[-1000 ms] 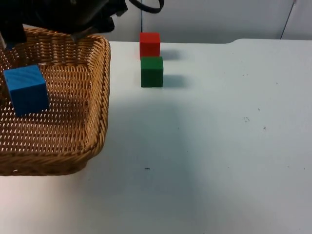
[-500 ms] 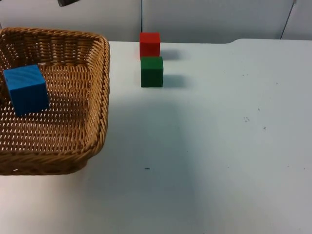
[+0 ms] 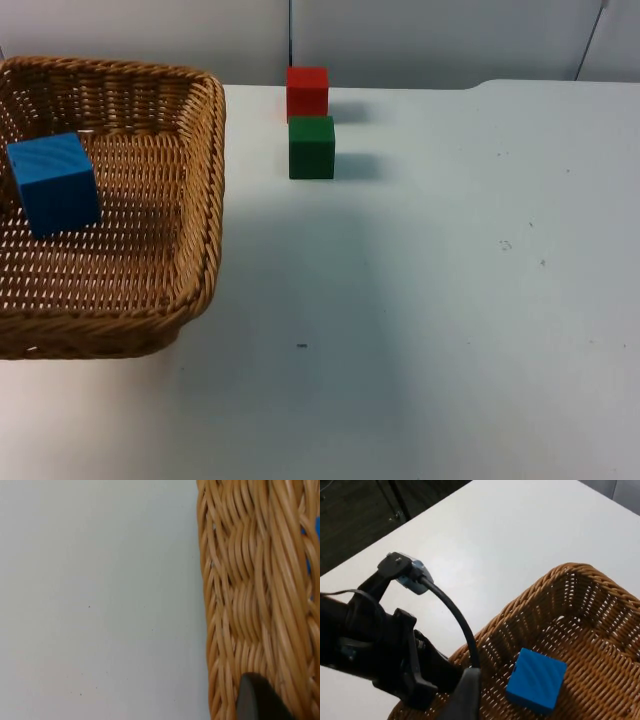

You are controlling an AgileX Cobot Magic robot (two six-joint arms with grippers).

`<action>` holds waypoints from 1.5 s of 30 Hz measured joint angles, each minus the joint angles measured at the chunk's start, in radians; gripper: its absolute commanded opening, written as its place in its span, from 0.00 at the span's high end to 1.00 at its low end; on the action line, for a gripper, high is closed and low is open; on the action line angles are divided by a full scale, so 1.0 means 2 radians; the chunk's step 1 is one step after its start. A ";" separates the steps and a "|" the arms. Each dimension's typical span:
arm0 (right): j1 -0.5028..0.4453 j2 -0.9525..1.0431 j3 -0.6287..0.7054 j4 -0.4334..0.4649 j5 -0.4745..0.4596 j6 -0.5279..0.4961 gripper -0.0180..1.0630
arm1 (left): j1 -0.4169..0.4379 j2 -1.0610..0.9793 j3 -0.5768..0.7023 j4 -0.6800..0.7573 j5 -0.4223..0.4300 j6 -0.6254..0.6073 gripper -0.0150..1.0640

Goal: Pick up the basket with the left hand and place the blue cube into the basket with the right hand.

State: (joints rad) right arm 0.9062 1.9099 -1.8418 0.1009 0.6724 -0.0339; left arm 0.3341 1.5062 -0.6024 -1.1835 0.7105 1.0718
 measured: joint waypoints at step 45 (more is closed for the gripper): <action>0.000 -0.595 0.596 0.001 -0.195 -0.059 0.16 | 0.000 0.123 0.000 -0.075 -0.054 0.115 0.99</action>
State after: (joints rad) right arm 0.9062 0.7208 -0.6499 0.1033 0.2827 -0.1509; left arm 0.3341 1.7527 -0.6024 -1.3333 0.6023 1.3015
